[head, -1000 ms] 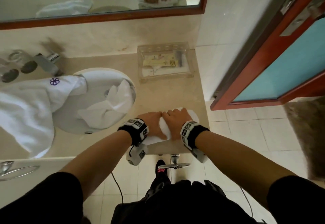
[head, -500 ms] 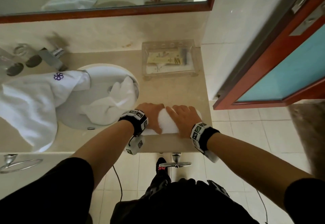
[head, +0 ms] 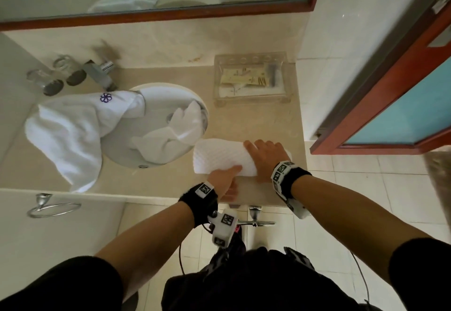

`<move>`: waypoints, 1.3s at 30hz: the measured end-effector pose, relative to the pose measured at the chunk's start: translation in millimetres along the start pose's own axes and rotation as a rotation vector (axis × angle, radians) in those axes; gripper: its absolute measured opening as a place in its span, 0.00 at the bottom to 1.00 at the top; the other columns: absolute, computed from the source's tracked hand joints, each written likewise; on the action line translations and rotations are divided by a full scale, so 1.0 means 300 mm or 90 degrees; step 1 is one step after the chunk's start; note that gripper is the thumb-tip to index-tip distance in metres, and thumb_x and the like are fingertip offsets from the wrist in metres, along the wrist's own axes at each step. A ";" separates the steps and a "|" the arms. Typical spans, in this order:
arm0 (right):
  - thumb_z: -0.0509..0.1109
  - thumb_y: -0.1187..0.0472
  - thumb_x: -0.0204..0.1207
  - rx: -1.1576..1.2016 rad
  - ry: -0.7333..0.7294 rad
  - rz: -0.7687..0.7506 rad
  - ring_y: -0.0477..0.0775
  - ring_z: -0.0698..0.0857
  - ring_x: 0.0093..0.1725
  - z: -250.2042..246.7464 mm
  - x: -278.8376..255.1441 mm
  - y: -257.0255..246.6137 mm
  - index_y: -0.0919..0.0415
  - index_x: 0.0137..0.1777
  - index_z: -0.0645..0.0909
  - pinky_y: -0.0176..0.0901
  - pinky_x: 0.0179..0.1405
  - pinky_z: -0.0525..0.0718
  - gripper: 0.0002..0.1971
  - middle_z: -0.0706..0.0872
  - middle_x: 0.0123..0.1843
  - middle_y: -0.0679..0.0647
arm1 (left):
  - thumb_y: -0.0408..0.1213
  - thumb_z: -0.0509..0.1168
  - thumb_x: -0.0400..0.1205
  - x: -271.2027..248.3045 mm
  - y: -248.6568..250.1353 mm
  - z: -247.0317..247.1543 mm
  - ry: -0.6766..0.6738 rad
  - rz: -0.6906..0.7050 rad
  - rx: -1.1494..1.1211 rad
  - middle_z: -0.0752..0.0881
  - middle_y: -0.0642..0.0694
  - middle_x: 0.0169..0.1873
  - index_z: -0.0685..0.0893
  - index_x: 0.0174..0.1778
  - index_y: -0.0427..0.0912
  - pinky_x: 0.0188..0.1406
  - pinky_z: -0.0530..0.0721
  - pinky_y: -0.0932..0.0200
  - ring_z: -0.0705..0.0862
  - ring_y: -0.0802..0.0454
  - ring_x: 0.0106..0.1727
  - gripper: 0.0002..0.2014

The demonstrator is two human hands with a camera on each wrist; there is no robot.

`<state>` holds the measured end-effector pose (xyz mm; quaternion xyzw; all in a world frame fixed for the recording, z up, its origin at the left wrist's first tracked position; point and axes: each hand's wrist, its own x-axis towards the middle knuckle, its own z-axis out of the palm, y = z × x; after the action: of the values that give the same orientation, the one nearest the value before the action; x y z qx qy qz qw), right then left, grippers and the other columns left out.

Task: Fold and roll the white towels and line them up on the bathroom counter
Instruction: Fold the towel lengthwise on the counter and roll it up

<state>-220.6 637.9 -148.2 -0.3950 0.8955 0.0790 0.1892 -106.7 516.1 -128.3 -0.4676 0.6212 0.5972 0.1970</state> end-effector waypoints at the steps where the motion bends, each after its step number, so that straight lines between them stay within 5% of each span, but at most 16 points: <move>1: 0.79 0.44 0.60 0.008 0.008 0.004 0.63 0.75 0.66 0.002 -0.003 -0.007 0.51 0.83 0.48 0.58 0.64 0.73 0.56 0.69 0.74 0.58 | 0.56 0.73 0.75 0.002 -0.009 0.012 -0.024 -0.045 -0.106 0.86 0.39 0.41 0.84 0.52 0.35 0.38 0.88 0.52 0.86 0.43 0.38 0.25; 7: 0.74 0.37 0.63 0.039 0.079 0.000 0.62 0.75 0.64 0.063 -0.059 -0.065 0.54 0.81 0.54 0.58 0.62 0.75 0.50 0.71 0.73 0.56 | 0.61 0.74 0.71 0.050 0.030 0.058 -0.082 -0.062 -0.451 0.89 0.34 0.53 0.82 0.64 0.36 0.50 0.87 0.43 0.88 0.37 0.53 0.35; 15: 0.74 0.32 0.61 0.166 0.135 -0.028 0.59 0.76 0.65 0.027 -0.116 -0.063 0.52 0.79 0.60 0.55 0.62 0.76 0.50 0.73 0.72 0.53 | 0.58 0.82 0.55 0.055 -0.006 0.096 -0.110 -0.076 -0.571 0.86 0.34 0.63 0.82 0.68 0.38 0.66 0.78 0.35 0.84 0.34 0.64 0.47; 22: 0.78 0.29 0.44 0.501 0.131 0.068 0.53 0.75 0.63 -0.084 -0.110 -0.042 0.49 0.73 0.66 0.56 0.65 0.79 0.55 0.73 0.63 0.50 | 0.55 0.86 0.46 0.038 0.083 0.060 -0.063 0.014 -0.574 0.84 0.31 0.65 0.77 0.72 0.37 0.59 0.81 0.28 0.85 0.30 0.62 0.57; 25: 0.84 0.36 0.41 0.700 0.077 0.093 0.55 0.77 0.62 -0.114 -0.104 -0.016 0.43 0.71 0.59 0.57 0.60 0.84 0.57 0.72 0.64 0.51 | 0.62 0.83 0.54 0.006 0.148 0.041 -0.122 0.077 -0.549 0.83 0.31 0.67 0.77 0.73 0.38 0.63 0.79 0.27 0.83 0.30 0.65 0.54; 30: 0.86 0.52 0.60 0.834 0.090 0.076 0.57 0.78 0.62 -0.162 -0.113 -0.010 0.52 0.75 0.54 0.55 0.63 0.81 0.51 0.75 0.63 0.54 | 0.63 0.70 0.73 -0.039 0.224 0.018 -0.183 0.160 -0.472 0.86 0.32 0.58 0.80 0.69 0.38 0.60 0.84 0.35 0.86 0.34 0.58 0.37; 36: 0.84 0.52 0.65 0.950 0.095 0.125 0.59 0.78 0.65 -0.189 -0.076 0.030 0.54 0.75 0.57 0.54 0.63 0.80 0.45 0.75 0.66 0.55 | 0.51 0.59 0.84 0.015 0.291 0.017 -0.275 0.150 -0.376 0.91 0.37 0.39 0.82 0.55 0.37 0.35 0.91 0.47 0.91 0.43 0.39 0.20; 39: 0.85 0.48 0.55 1.024 0.106 0.167 0.61 0.80 0.64 -0.201 -0.035 0.059 0.53 0.73 0.59 0.64 0.64 0.82 0.49 0.77 0.65 0.56 | 0.56 0.73 0.72 0.071 0.341 0.042 -0.284 0.126 -0.362 0.86 0.30 0.57 0.78 0.70 0.33 0.60 0.85 0.36 0.87 0.35 0.56 0.37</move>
<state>-243.8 639.4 -89.0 -0.0352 0.7285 -0.5955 0.3370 -204.6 504.9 -90.9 -0.2998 0.4146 0.8491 0.1313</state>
